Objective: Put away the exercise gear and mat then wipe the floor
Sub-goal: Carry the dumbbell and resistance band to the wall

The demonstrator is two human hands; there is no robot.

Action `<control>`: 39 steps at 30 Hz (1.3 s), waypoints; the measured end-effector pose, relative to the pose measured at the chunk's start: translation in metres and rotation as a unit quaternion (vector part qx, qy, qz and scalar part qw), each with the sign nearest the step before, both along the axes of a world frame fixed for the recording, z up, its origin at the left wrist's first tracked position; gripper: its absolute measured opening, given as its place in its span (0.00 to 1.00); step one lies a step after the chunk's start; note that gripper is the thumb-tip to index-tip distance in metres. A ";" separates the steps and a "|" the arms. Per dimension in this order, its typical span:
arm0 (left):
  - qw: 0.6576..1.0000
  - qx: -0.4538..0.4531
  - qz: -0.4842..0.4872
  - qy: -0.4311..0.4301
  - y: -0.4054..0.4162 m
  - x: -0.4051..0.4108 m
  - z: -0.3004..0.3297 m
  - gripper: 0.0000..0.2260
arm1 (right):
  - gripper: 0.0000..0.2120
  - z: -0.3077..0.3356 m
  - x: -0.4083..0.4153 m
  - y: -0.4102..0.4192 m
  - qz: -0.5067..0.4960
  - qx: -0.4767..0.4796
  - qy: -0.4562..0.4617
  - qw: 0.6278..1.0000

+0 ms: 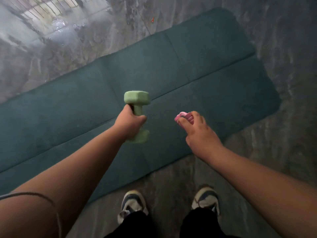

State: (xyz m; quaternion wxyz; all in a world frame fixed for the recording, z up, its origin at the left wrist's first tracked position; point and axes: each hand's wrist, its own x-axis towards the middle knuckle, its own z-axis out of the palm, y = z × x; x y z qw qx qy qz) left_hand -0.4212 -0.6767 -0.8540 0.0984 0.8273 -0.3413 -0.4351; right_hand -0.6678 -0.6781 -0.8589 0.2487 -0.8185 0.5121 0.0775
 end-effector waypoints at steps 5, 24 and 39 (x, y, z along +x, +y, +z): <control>0.997 0.025 -0.075 0.010 0.037 -0.031 0.132 0.20 | 0.24 0.131 -0.002 0.038 -0.043 0.012 -0.043 0.998; 0.882 -0.130 -0.425 -0.156 0.066 -0.076 0.683 0.17 | 0.17 0.710 -0.071 0.093 -0.253 -0.126 -0.043 0.958; 0.742 -0.292 -0.583 -0.156 -0.033 -0.358 0.791 0.17 | 0.23 0.803 -0.321 0.121 -0.443 -0.215 -0.005 0.870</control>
